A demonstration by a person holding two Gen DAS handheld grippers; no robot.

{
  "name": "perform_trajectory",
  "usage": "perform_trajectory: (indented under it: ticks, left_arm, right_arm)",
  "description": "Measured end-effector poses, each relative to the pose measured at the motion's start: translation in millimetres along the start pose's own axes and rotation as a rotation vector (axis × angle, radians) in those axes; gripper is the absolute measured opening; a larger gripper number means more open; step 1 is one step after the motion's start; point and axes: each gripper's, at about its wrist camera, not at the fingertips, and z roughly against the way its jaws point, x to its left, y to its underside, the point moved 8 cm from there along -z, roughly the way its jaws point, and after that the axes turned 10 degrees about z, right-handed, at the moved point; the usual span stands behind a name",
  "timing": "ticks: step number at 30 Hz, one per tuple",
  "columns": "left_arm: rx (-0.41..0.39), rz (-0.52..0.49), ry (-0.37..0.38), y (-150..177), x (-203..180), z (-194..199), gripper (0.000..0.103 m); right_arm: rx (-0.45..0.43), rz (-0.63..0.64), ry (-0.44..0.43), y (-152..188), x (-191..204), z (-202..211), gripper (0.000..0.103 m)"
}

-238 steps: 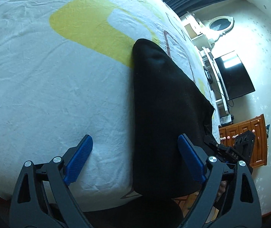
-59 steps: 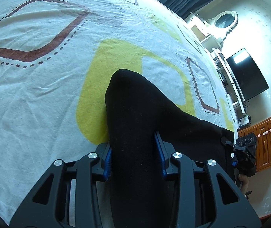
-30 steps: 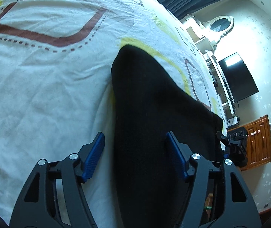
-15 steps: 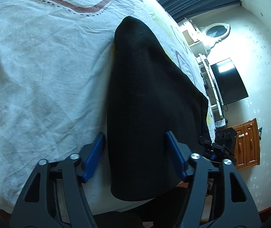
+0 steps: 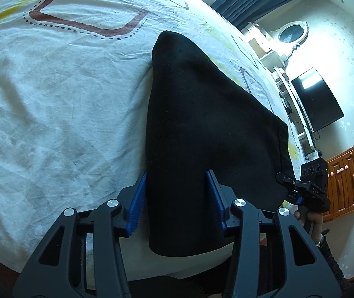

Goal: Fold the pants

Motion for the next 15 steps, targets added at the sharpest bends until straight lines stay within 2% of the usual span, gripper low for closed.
perform_trajectory:
  ticks: [15]
  left_arm:
    - [-0.003, -0.003, 0.004, 1.6, 1.1, 1.6, 0.047]
  right_arm:
    - [-0.004, 0.007, 0.017, -2.8, 3.4, 1.9, 0.046]
